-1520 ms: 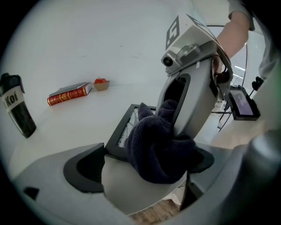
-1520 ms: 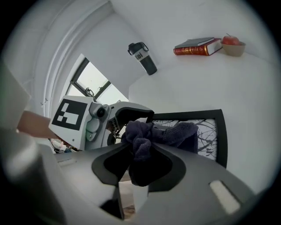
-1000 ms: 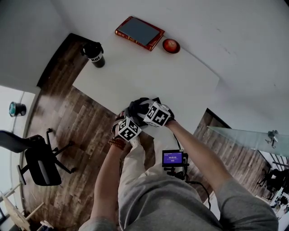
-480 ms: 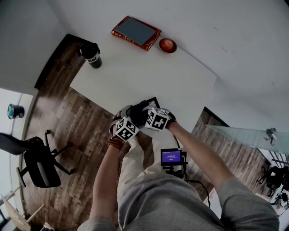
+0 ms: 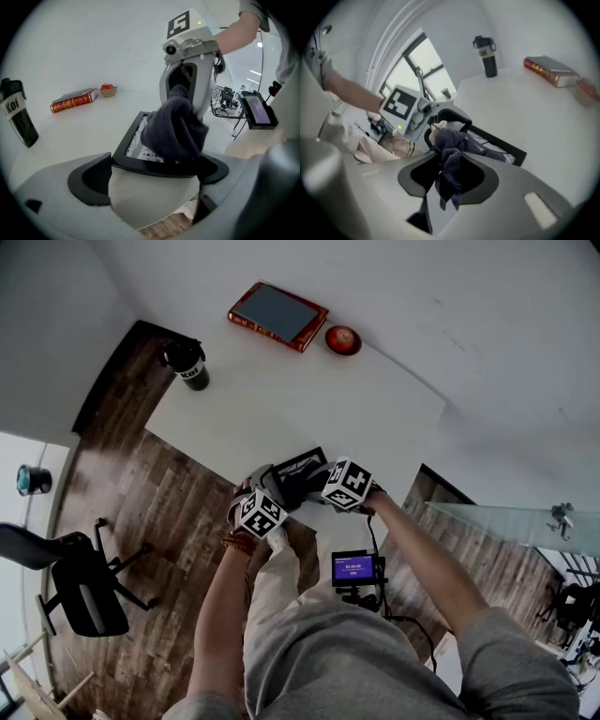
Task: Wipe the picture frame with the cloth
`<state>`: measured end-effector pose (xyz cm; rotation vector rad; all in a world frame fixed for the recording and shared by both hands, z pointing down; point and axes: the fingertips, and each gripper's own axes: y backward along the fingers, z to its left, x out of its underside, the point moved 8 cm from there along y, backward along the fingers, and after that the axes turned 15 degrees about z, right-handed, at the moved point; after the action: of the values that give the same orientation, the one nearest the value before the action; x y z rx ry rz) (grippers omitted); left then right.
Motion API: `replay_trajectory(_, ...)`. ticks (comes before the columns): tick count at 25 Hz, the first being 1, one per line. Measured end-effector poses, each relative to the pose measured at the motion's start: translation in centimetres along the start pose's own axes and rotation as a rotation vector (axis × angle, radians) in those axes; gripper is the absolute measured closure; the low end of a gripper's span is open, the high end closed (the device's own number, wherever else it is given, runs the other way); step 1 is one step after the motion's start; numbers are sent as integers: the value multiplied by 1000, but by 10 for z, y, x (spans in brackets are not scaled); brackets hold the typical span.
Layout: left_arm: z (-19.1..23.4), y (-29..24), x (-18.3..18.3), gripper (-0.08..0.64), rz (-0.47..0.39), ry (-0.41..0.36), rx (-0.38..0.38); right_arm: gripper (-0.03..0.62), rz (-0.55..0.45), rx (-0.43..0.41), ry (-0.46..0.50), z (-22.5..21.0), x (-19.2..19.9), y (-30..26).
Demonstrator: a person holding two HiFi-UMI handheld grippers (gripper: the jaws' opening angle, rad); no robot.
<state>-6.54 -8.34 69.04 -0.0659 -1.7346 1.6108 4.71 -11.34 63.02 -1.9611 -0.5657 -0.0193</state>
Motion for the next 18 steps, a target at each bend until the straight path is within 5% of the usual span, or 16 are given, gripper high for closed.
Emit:
replay_trajectory(3,1,0,0,21,-2,-3,-1,465,-317,16,-177,-19,12,49)
replay_trajectory(6,2,1,1,21,-3,-3,-1,463,-551,239,-380,-42,24,83)
replay_trajectory(8,1,1,1,21,-1,-1,0,465,-542,403,-445,-49,32,81)
replay_trajectory(10,1,0,1,21,0,-1,0,465,-460,481,-470,-49,38,64)
replay_trajectory(14,2,0,0,21,0,-2,-1,464,-313,502,-514,-53,41,23)
replay_trajectory(18,2,0,0,20,-1,-3,-1,466,-338,516,-577,-52,40,13)
